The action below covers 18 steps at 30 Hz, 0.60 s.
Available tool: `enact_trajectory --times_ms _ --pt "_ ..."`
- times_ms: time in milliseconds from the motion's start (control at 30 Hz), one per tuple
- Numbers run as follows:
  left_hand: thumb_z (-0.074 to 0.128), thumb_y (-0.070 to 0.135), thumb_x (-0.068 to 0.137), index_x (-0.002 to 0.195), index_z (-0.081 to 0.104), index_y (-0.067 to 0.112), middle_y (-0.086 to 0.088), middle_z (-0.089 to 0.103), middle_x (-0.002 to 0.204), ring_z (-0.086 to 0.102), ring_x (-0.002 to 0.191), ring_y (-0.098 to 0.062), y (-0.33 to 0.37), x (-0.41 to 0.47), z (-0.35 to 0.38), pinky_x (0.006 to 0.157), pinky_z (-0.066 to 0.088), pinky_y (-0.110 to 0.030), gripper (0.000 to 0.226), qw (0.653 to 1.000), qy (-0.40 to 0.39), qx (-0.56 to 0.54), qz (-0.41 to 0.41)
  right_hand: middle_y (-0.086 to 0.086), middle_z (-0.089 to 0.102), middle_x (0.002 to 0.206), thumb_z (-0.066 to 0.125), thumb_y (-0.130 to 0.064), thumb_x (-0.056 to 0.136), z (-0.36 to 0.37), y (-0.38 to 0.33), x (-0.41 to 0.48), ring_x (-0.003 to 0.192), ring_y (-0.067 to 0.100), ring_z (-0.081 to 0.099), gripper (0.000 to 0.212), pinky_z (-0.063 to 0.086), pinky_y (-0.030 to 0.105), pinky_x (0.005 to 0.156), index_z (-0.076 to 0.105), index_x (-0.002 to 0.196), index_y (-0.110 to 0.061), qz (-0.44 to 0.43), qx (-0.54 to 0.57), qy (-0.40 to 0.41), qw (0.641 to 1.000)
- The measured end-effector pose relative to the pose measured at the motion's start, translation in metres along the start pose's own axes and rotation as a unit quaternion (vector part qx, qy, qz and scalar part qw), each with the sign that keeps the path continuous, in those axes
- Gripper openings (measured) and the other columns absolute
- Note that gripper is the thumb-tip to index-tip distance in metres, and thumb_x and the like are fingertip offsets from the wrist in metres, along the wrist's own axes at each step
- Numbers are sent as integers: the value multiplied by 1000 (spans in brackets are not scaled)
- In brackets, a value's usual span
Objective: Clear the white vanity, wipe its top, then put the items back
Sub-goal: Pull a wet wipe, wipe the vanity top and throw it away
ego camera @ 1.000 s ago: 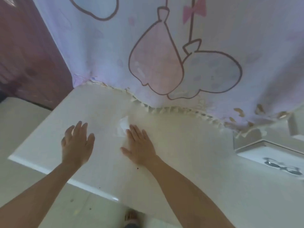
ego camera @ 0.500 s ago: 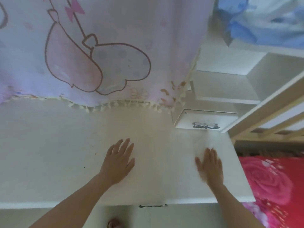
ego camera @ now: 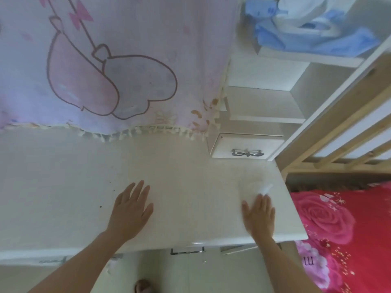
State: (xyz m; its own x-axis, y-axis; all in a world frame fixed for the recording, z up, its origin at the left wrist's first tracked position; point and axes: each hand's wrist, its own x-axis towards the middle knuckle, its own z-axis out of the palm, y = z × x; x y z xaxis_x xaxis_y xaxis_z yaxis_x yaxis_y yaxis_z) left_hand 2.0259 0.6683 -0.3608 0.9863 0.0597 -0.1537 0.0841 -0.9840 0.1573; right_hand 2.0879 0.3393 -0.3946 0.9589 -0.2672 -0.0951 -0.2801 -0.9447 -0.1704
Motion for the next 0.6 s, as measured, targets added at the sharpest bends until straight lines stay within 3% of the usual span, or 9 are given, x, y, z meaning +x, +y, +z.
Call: enact_trajectory --times_ms 100,133,200,267,300,367,433,500,600 --pt "19 43 93 108 64 2 -18 64 114 62 100 -40 -6 -22 -3 70 52 -53 63 998 10 -36 -51 16 7 154 -41 -72 49 21 -66 -35 143 27 3 129 3 38 116 8 145 -1 -144 4 -54 988" --pt "19 44 93 109 64 2 -19 64 114 61 101 -41 -9 -30 -3 71 51 -54 63 996 23 -44 -68 13 1 155 -46 -70 41 22 -88 -48 144 24 -3 133 -2 36 115 2 146 -4 -184 -1 -76 980" --pt "15 45 95 108 63 0 -21 64 113 61 100 -42 -17 -51 -6 69 52 -53 67 992 47 -69 -91 12 0 155 -43 -69 46 24 -128 -72 144 22 -2 128 -1 34 115 3 146 -5 -254 6 -111 961" --pt "25 41 91 109 62 -2 -22 63 114 60 101 -44 -27 -78 -9 70 52 -54 60 988 62 -86 -113 15 30 148 -27 -65 73 32 -155 -92 139 23 27 109 22 33 112 33 139 -1 -331 -6 -117 936" --pt "28 39 87 111 62 -2 -21 62 117 59 104 -43 -33 -92 -10 72 51 -54 58 985 65 -99 -127 14 52 134 -15 -56 88 42 -165 -100 126 22 47 94 39 31 102 53 125 -3 -380 -11 -81 921" --pt "23 45 87 117 59 1 -17 58 125 53 114 -41 -48 -123 -11 81 49 -53 64 974 75 -128 -169 6 72 98 16 -36 101 50 -183 -114 98 19 67 63 52 25 83 72 93 -9 -485 -31 -78 870" --pt "12 54 92 118 59 3 -15 57 126 53 114 -39 -66 -154 -9 81 48 -52 74 967 78 -120 -213 3 70 72 65 -15 79 49 -205 -123 77 22 68 10 52 26 74 72 72 -15 -557 -50 -11 829" --pt "6 60 88 123 55 6 -11 52 132 48 120 -35 -81 -181 -10 88 45 -49 81 957 95 -121 -246 0 59 56 78 -7 46 55 -227 -132 61 21 59 22 48 26 62 67 61 -19 -589 -73 16 805" --pt "-7 61 64 142 27 16 2 21 152 14 139 -20 -102 -208 -10 109 19 -37 96 928 121 -141 -323 1 51 52 85 -10 31 61 -264 -157 56 21 54 37 40 29 60 61 56 -21 -588 -91 -32 803"
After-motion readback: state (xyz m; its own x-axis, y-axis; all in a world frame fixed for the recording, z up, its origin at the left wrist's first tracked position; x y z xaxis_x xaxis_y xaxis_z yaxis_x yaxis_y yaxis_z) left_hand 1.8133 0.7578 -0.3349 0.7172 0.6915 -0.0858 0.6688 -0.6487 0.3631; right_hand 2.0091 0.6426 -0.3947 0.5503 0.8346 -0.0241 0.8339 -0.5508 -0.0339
